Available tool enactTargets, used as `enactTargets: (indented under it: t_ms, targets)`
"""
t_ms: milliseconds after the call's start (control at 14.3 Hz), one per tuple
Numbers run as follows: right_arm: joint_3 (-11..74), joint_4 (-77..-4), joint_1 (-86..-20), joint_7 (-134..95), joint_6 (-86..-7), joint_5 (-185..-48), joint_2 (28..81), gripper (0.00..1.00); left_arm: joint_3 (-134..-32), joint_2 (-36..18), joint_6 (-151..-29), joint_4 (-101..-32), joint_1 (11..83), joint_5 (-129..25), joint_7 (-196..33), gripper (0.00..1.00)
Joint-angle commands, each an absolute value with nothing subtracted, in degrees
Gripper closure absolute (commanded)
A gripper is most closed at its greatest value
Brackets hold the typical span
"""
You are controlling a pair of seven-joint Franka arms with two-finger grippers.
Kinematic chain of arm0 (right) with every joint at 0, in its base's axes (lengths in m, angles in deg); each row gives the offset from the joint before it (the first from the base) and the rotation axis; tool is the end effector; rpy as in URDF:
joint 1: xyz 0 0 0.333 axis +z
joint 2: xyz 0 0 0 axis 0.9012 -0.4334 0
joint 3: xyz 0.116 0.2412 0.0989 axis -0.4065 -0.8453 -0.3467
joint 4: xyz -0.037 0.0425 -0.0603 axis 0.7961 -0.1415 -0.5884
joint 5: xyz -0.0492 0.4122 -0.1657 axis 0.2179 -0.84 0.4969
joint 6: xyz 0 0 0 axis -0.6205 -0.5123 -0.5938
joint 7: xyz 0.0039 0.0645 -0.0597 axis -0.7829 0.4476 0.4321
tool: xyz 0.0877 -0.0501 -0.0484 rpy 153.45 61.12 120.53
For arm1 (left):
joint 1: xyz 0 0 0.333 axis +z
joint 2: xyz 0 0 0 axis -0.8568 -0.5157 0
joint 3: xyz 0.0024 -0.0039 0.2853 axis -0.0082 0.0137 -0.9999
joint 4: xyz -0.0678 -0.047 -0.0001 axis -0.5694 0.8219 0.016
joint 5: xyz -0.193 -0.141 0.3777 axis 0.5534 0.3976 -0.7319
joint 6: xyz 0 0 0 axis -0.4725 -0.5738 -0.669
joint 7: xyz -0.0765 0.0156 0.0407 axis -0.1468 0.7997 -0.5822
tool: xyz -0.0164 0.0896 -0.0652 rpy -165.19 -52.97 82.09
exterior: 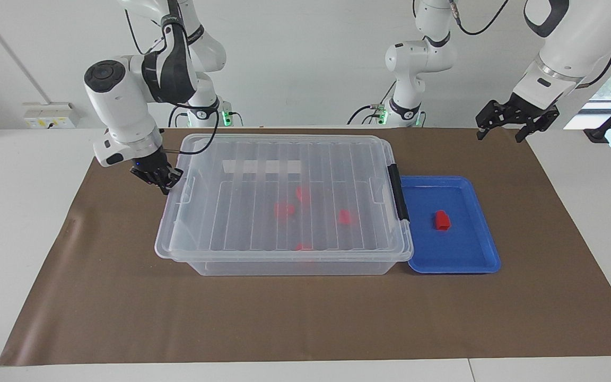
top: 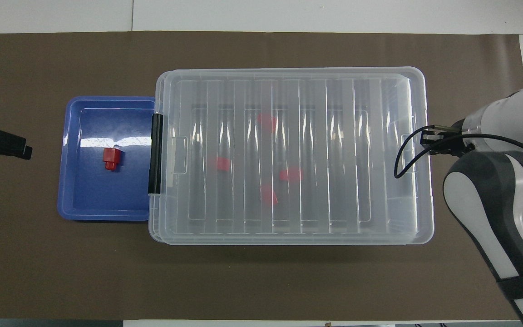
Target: Place red block in blue tray from box
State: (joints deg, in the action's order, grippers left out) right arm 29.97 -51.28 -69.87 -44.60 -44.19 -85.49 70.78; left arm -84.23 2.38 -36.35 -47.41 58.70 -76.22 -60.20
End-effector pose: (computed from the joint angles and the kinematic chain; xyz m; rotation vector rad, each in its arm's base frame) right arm 0.6024 0.0348 0.4099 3.1141 -0.3766 0.0366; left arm 0.5921 -0.0277 0.5939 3.1044 -0.2310 -0.1074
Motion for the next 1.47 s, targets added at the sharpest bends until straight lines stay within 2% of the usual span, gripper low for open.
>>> enactTargets:
  t_ms: [0, 701, 1261, 1331, 1401]
  targets:
    - [29.2, -52.8, -70.0, -46.0, -46.3, -86.5, 71.6, 1.0, -84.2, 4.2, -36.9, -49.4, 59.0, -77.2, -59.5, 0.0]
    - [31.1, -51.8, -70.1, -40.3, -43.1, -86.6, 71.9, 1.0, -84.2, 4.2, -36.9, -49.4, 59.0, -77.2, -59.5, 0.0]
    - [32.4, -34.7, -69.9, -38.9, -21.0, -85.7, 72.1, 1.0, -84.2, 4.2, -36.9, -49.4, 59.0, -77.2, -59.5, 0.0]
    - [32.7, -32.9, -69.9, -38.8, -19.0, -85.7, 72.0, 0.92, -84.2, 4.2, -36.9, -49.4, 59.0, -77.2, -59.5, 0.0]
    - [33.2, -30.9, -69.8, -38.2, -17.2, -85.6, 72.0, 0.45, -84.2, 4.2, -36.9, -49.4, 59.0, -77.2, -59.5, 0.0]
